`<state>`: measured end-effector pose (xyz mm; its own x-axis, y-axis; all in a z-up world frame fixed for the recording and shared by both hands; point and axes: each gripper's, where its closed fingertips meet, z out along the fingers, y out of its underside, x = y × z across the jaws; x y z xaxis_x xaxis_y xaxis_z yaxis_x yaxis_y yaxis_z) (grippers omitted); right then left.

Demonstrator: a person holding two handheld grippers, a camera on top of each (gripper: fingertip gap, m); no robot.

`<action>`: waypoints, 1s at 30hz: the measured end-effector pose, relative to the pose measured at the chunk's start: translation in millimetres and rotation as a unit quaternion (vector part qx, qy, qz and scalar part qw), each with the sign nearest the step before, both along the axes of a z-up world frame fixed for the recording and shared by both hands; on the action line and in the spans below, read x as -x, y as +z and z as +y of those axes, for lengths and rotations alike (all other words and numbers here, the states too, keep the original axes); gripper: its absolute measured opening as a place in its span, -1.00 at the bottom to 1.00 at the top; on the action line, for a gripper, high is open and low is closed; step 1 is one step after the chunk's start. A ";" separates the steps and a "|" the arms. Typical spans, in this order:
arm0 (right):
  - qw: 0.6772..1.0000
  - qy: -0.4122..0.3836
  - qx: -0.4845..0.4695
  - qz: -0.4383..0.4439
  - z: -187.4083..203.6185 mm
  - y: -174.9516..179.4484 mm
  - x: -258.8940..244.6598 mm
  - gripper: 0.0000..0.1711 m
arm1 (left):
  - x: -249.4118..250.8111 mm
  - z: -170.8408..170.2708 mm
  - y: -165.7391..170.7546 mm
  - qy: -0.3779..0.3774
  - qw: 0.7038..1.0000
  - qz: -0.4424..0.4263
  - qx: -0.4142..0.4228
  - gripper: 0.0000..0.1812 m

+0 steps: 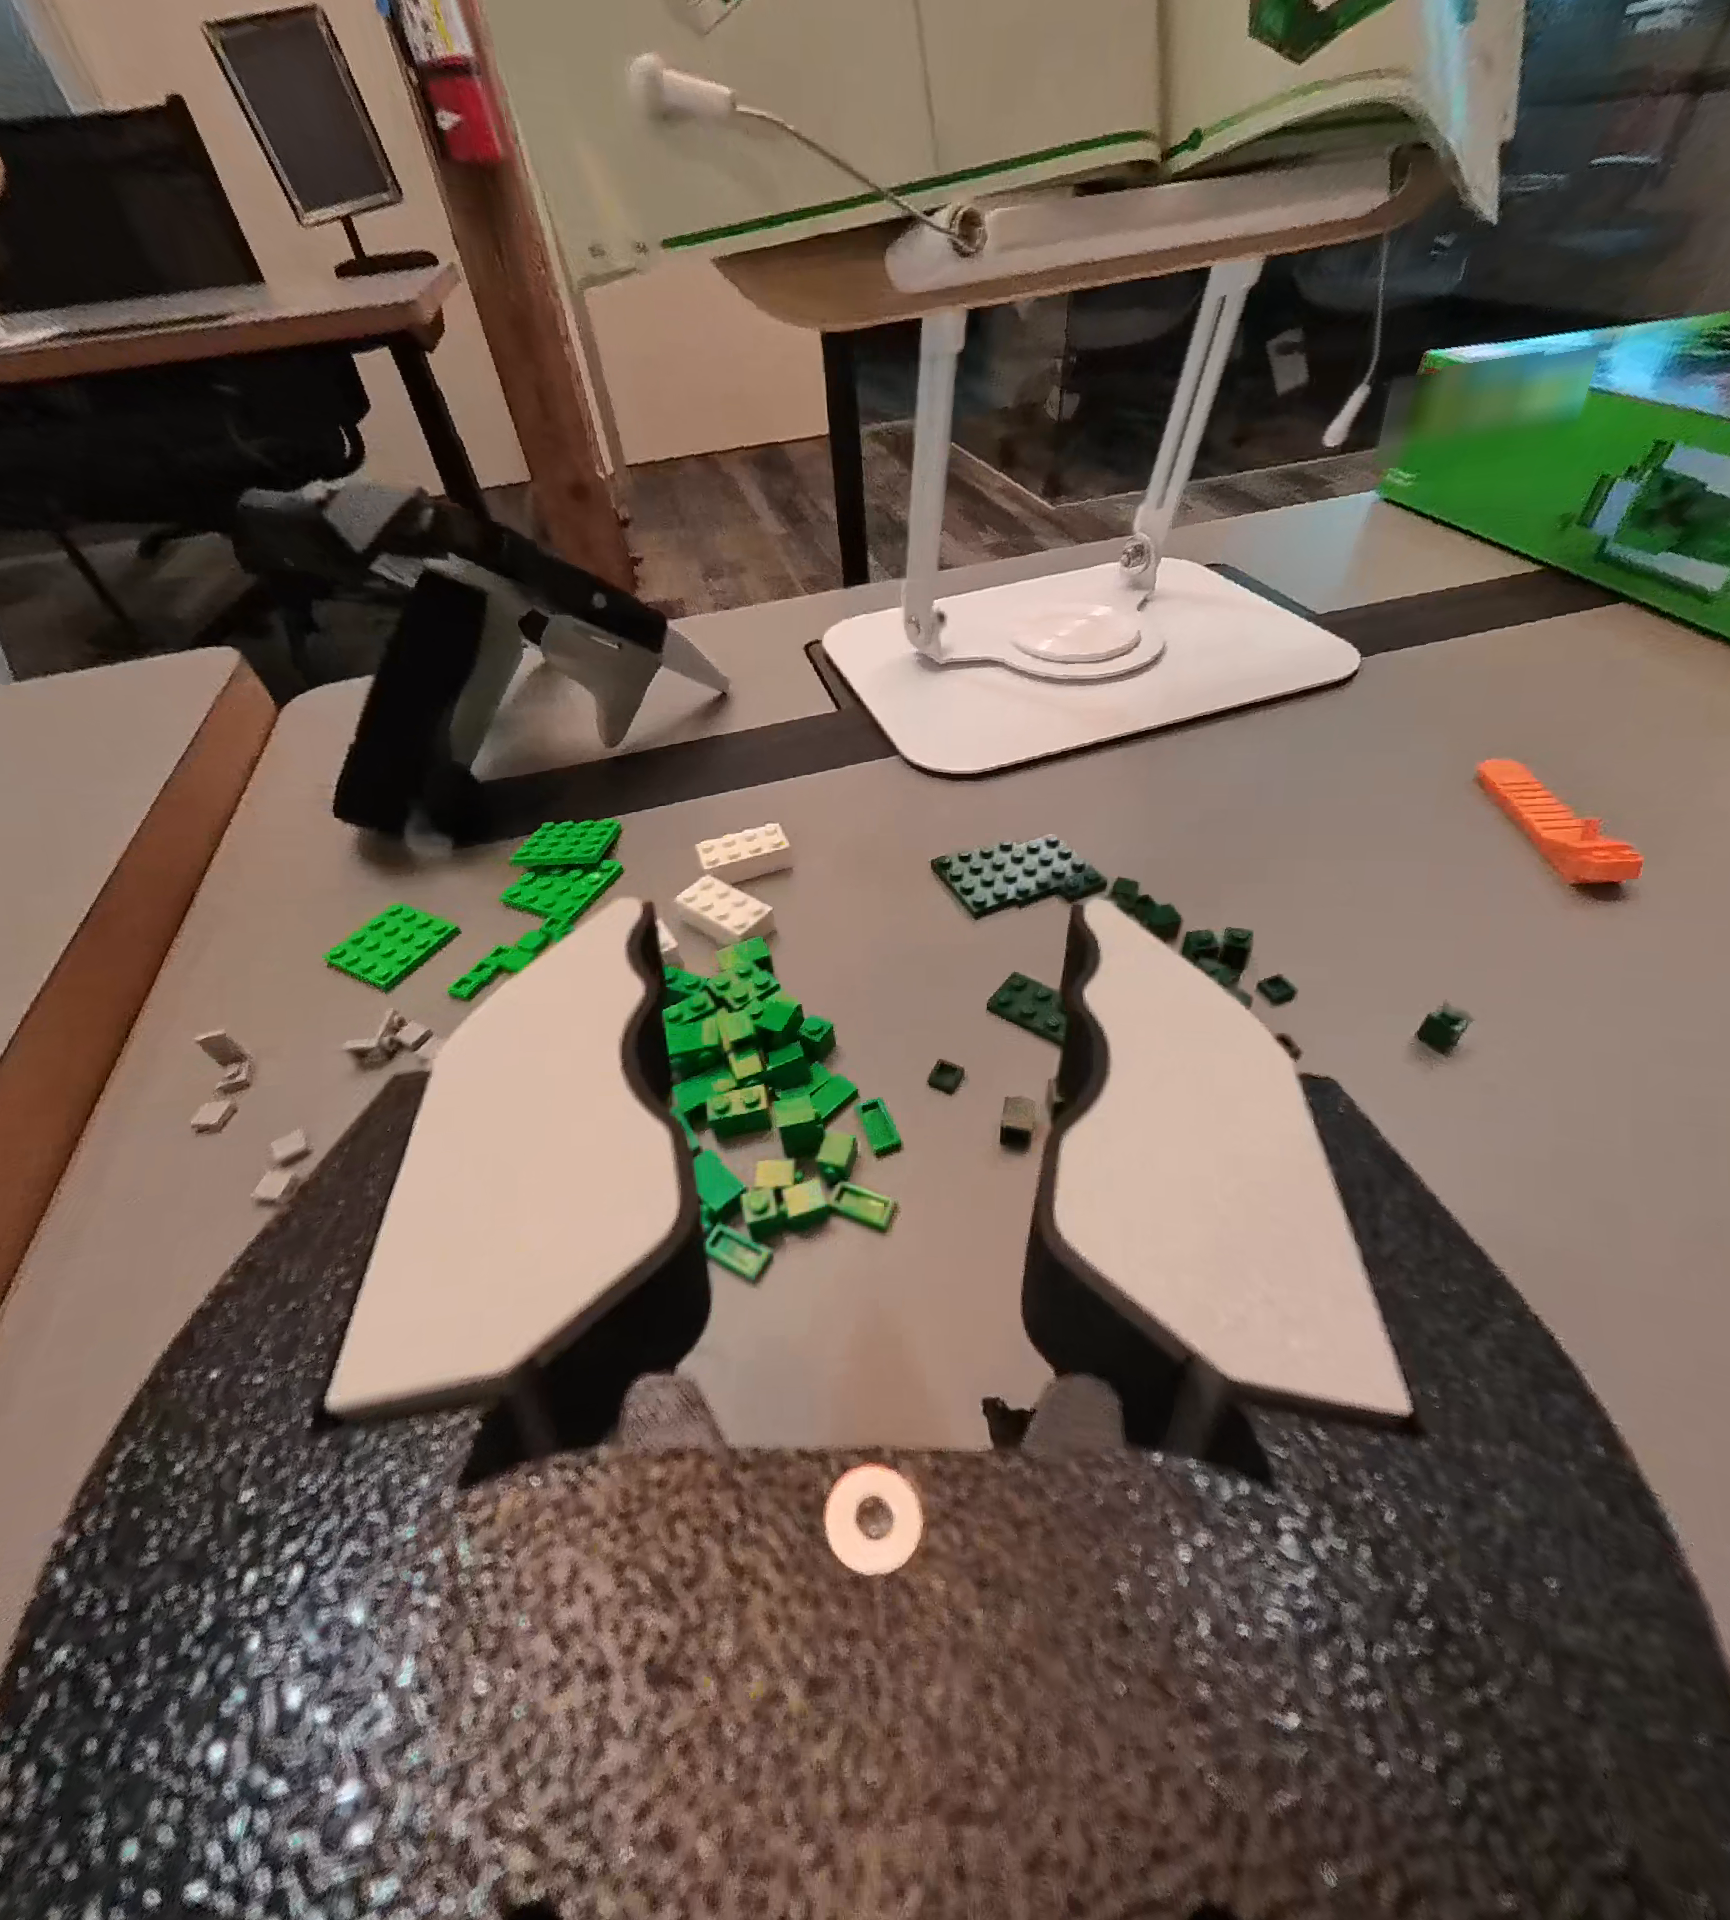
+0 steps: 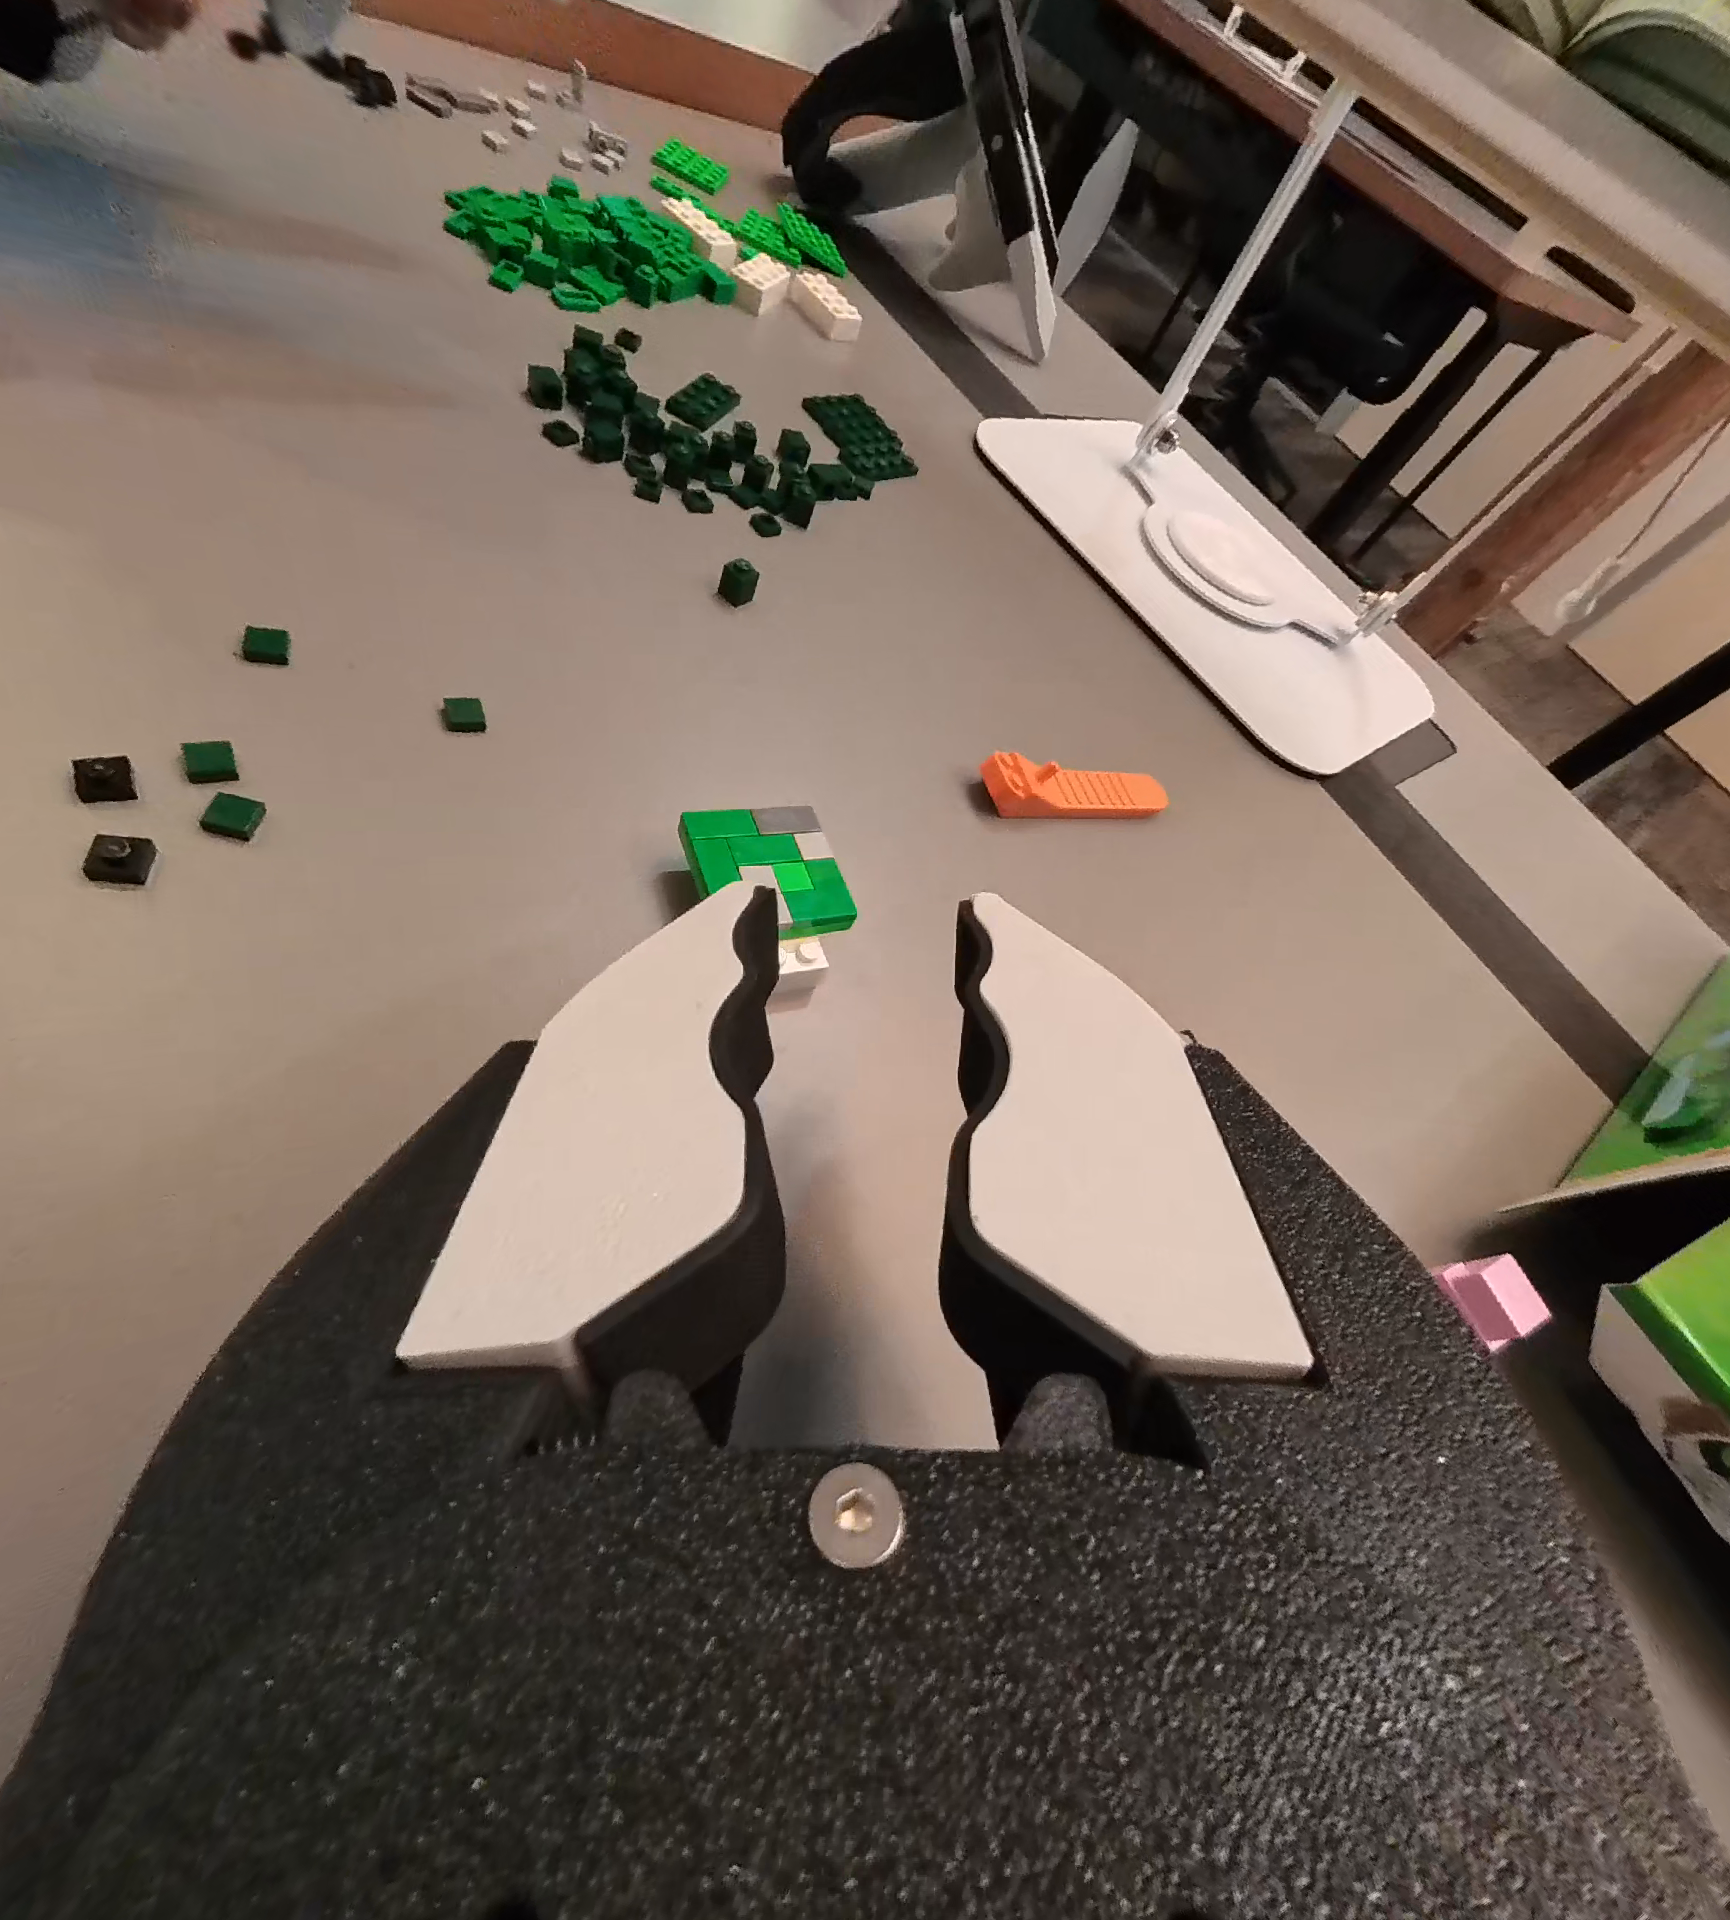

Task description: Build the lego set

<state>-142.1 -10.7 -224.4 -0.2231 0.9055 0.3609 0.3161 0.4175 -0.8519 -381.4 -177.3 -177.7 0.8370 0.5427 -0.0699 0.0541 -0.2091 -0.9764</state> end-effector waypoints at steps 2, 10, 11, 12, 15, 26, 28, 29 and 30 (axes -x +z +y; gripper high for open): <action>1.000 0.001 -0.001 0.000 -0.2 -0.1 -0.1 -0.63 | 0.0 -2.0 -1.3 -0.001 1.000 -0.007 -0.007 -0.23; 0.997 0.012 0.077 -0.011 -11.5 27.5 28.2 -0.63 | -0.2 13.9 1.6 0.012 0.998 0.052 -0.023 -0.30; 0.997 0.025 0.071 -0.016 -16.8 33.1 41.5 -0.63 | 1.4 15.1 3.0 0.012 0.998 0.060 -0.021 -0.32; 0.997 0.046 0.057 -0.024 -23.3 37.4 56.0 -0.63 | 3.0 16.0 1.9 0.011 0.998 0.060 -0.018 -0.32; 0.988 0.136 0.002 -0.068 -43.5 40.0 101.3 -0.61 | 6.5 17.4 -3.7 -0.001 0.999 0.028 -0.027 -0.32; 0.918 0.273 -0.068 -0.278 -68.0 -15.6 244.5 -0.46 | 33.3 -8.6 -0.8 0.030 0.997 -0.020 -0.071 -0.32; 0.907 0.276 -0.083 -0.306 -64.5 -25.5 255.1 -0.46 | 34.0 -9.3 -0.9 0.029 0.997 -0.021 -0.070 -0.32; 0.902 0.279 -0.089 -0.316 -62.9 -29.1 258.6 -0.47 | 34.4 -9.6 -0.3 0.028 0.997 -0.020 -0.070 -0.32; 0.898 0.281 -0.094 -0.325 -61.4 -32.5 261.2 -0.48 | 35.2 -10.1 0.3 0.028 0.997 -0.020 -0.071 -0.32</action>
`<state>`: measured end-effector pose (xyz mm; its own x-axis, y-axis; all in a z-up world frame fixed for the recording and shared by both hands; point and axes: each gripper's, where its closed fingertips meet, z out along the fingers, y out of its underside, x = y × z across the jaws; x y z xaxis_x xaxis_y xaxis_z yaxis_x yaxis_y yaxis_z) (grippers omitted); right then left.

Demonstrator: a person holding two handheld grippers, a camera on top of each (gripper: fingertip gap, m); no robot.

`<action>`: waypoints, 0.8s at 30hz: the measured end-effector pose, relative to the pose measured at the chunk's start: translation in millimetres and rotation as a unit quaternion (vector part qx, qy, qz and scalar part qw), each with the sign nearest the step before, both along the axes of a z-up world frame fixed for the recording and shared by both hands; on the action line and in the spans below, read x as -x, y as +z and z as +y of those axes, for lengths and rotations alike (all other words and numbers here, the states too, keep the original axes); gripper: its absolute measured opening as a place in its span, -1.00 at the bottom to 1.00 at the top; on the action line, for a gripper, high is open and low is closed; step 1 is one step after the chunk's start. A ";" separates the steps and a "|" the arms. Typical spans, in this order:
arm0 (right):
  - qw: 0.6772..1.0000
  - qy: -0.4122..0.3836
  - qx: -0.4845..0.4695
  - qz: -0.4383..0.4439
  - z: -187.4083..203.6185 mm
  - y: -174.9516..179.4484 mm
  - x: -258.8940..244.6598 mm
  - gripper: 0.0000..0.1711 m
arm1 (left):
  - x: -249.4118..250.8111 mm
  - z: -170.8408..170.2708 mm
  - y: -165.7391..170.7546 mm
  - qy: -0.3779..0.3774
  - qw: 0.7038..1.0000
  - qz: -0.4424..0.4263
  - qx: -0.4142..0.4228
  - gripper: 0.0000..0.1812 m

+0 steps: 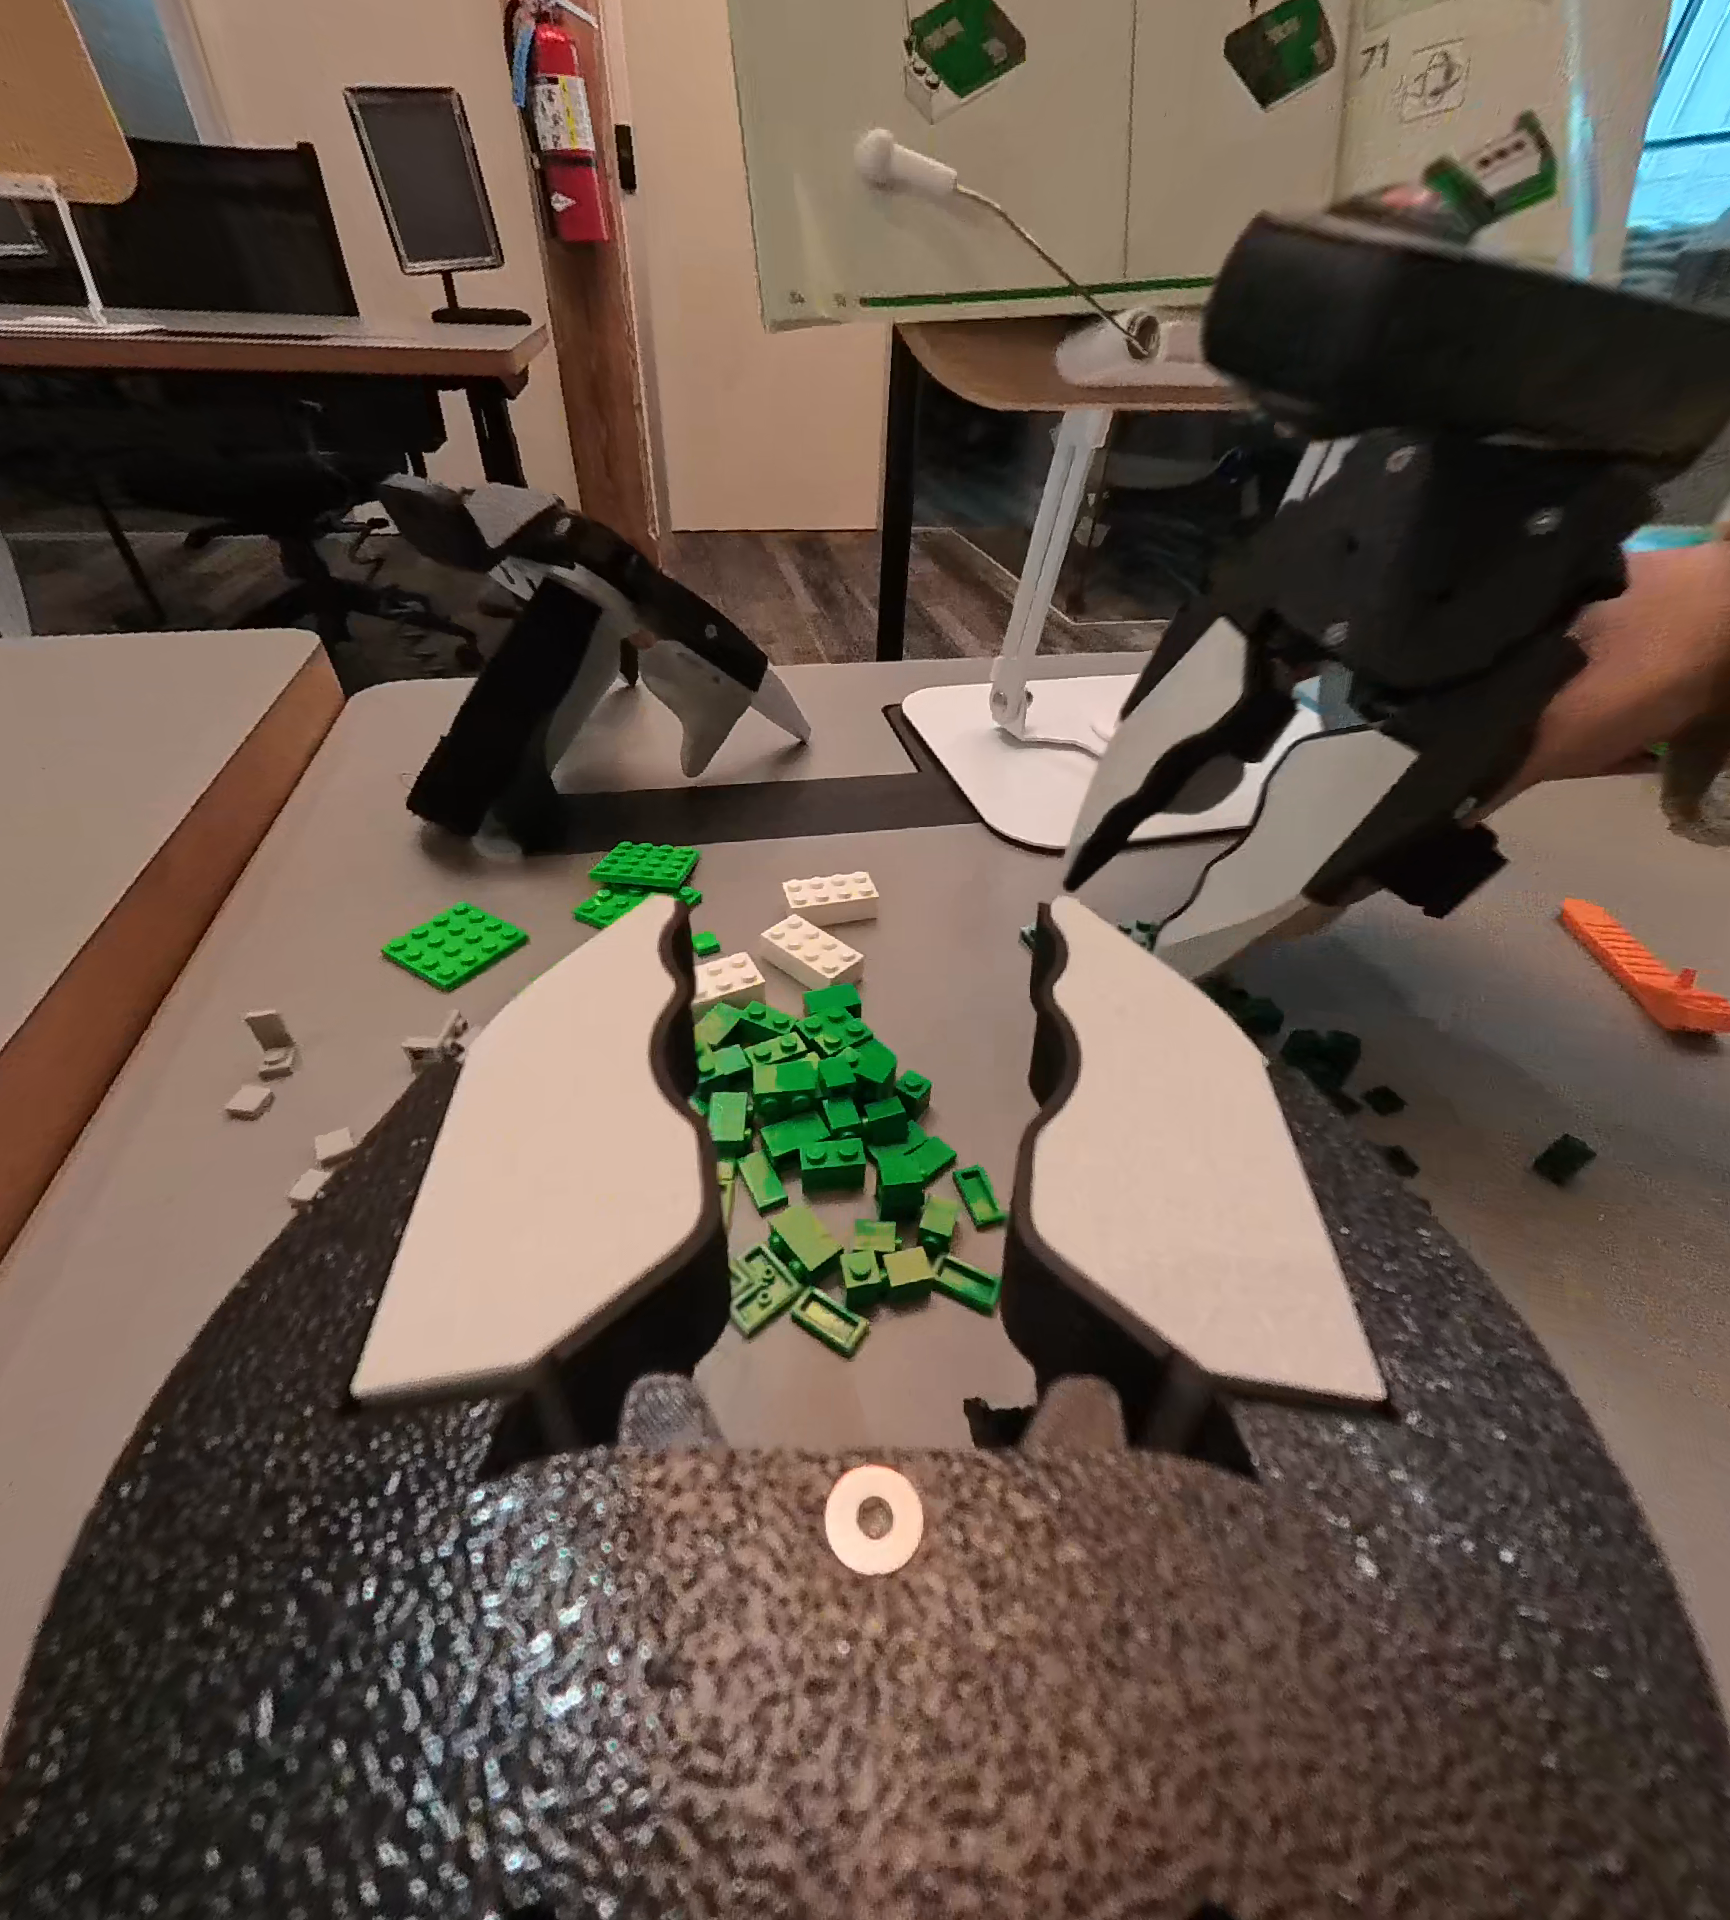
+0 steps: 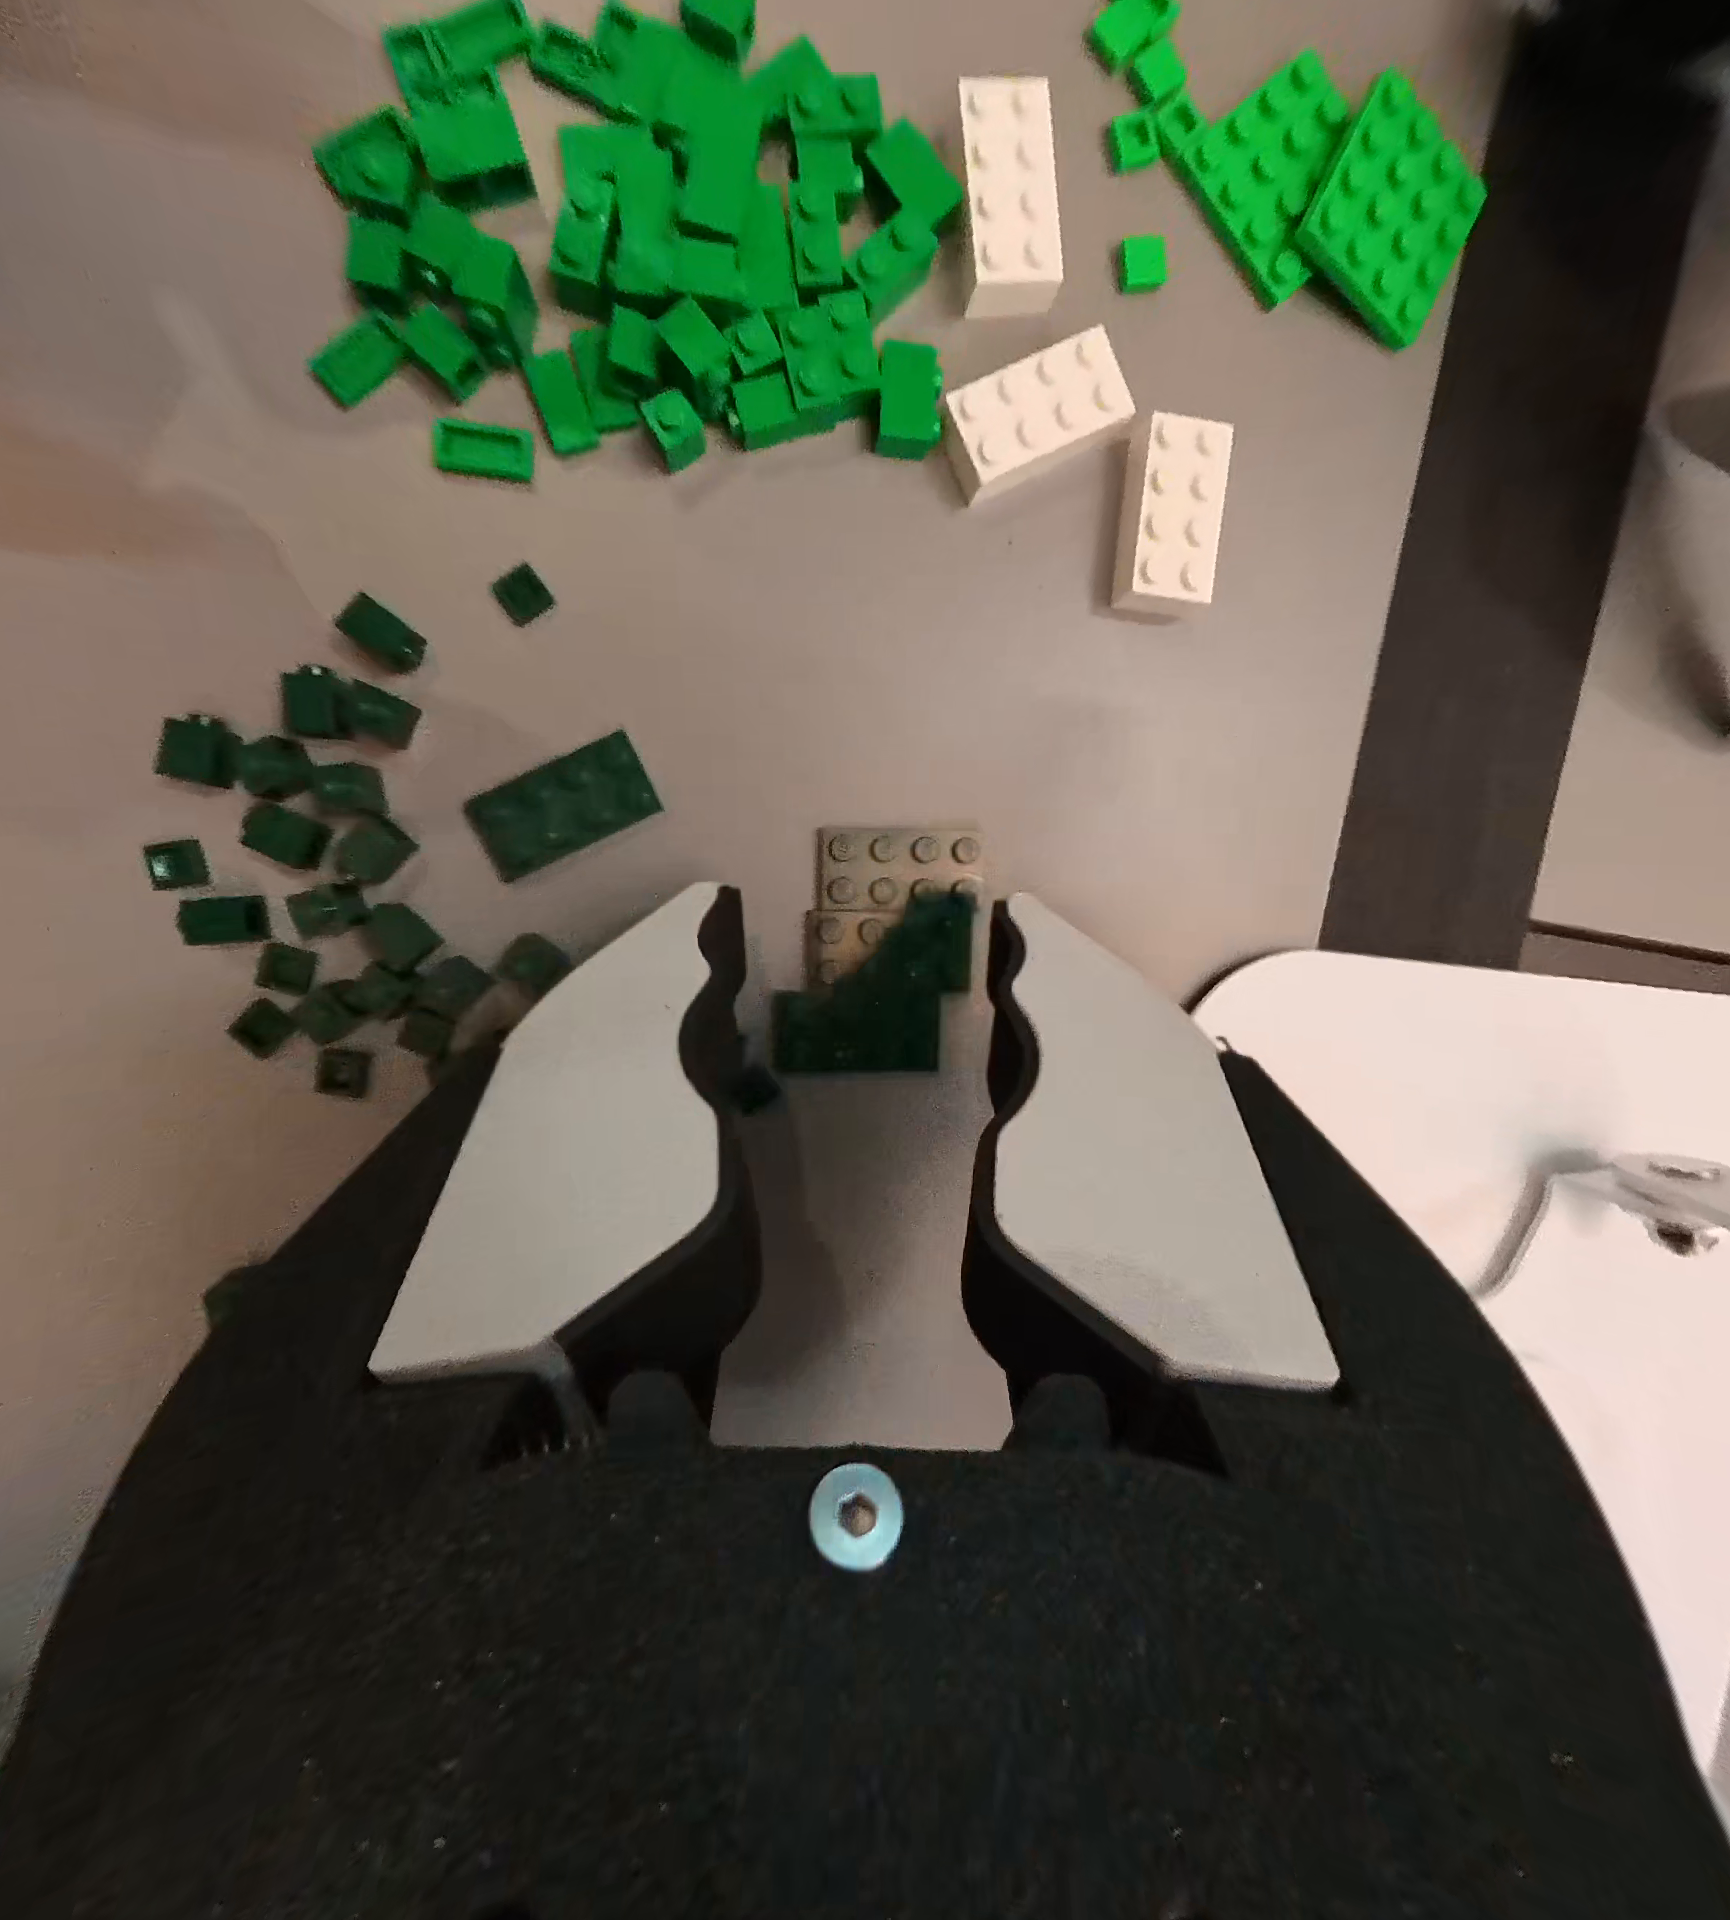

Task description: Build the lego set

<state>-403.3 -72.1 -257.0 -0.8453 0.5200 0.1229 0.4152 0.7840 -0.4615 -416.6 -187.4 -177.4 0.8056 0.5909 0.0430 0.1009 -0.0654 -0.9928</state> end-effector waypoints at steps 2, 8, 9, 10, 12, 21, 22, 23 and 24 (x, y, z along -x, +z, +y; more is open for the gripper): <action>1.000 0.003 -0.006 -0.014 0.5 -5.9 4.2 -0.48 | 1.4 -0.7 0.2 0.000 1.000 -0.006 -0.004 -0.32; 0.999 0.003 0.010 -0.040 -4.3 -12.8 11.3 -0.51 | 1.3 1.4 -1.5 -0.007 1.000 -0.019 -0.007 -0.31; 0.999 0.003 0.012 -0.049 -4.8 -13.1 10.4 -0.53 | 0.9 2.0 -1.7 -0.008 1.000 -0.019 -0.006 -0.31; 0.998 0.004 0.013 -0.054 -5.2 -13.3 10.0 -0.57 | 0.5 2.7 -1.9 -0.009 1.000 -0.019 -0.006 -0.32; 0.998 0.008 0.006 -0.056 -4.2 -13.3 10.0 -0.62 | 0.4 3.5 -3.2 -0.008 1.000 -0.022 -0.002 -0.32; 1.000 0.012 0.019 0.009 -20.6 27.3 -20.9 -0.63 | 4.9 0.7 -7.3 0.008 0.999 -0.030 0.009 -0.32; 0.999 0.011 0.021 0.022 -23.0 36.7 -33.1 -0.63 | 4.5 1.1 -7.7 0.007 0.999 -0.031 0.009 -0.32; 0.999 0.010 0.020 0.034 -24.3 45.4 -47.4 -0.63 | 4.3 1.3 -8.7 0.009 0.999 -0.033 0.011 -0.32; 0.999 0.008 0.017 0.045 -24.2 53.1 -63.2 -0.63 | 4.2 1.8 -10.2 0.011 0.999 -0.035 0.016 -0.32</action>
<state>-340.0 -96.4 -203.9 -0.8392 0.5125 0.1816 0.3590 0.7732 -0.5227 -420.7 -185.6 -187.6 0.7875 0.6111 0.0799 0.1722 -0.0937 -0.9806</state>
